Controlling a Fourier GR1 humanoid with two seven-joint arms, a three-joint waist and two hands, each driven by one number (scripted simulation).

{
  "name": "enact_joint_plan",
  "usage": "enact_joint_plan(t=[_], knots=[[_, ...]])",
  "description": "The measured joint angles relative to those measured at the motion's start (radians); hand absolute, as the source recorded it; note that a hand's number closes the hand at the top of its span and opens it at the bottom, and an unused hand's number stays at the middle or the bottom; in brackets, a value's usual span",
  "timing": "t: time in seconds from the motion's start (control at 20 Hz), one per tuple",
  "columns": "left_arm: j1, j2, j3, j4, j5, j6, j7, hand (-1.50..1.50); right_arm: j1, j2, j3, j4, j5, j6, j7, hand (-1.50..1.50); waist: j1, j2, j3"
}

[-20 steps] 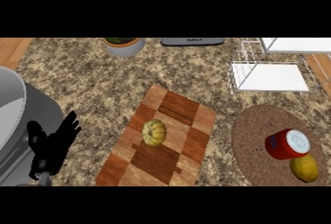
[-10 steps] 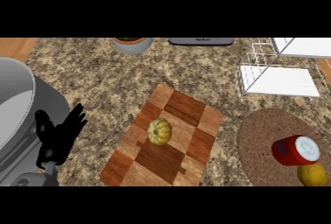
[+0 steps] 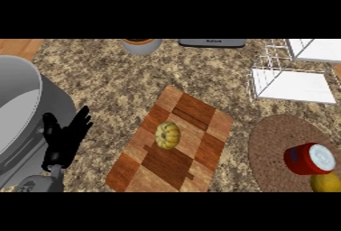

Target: Pick the can from the placemat and place it in the tiered shelf

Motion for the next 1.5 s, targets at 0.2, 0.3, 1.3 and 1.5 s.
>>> enact_joint_plan(t=[0.2, 0.3, 1.3, 1.5], knots=[[0.006, 0.003, 0.008, -0.019, 0.003, -0.007, 0.017, 0.0, -0.1, 0.002, 0.094, 0.07, 0.03, 0.027, 0.041, -1.5, -0.003, -0.003, 0.001], [0.008, 0.0, 0.004, -0.035, -0.002, -0.003, 0.029, 0.0, -0.153, 0.01, 0.15, 0.107, 0.06, 0.037, 0.059, -1.5, -0.001, -0.003, 0.001], [0.039, -0.019, 0.032, -0.032, -0.028, -0.013, 0.015, 0.0, -0.392, 0.207, 0.358, 0.356, 0.336, 0.096, 0.152, -1.5, -0.024, -0.009, 0.001], [0.022, -0.015, 0.051, -0.01, -0.027, -0.025, 0.009, 0.0, -0.41, 0.248, 0.359, 0.41, 0.377, 0.107, 0.149, -1.5, -0.028, -0.009, 0.001]])
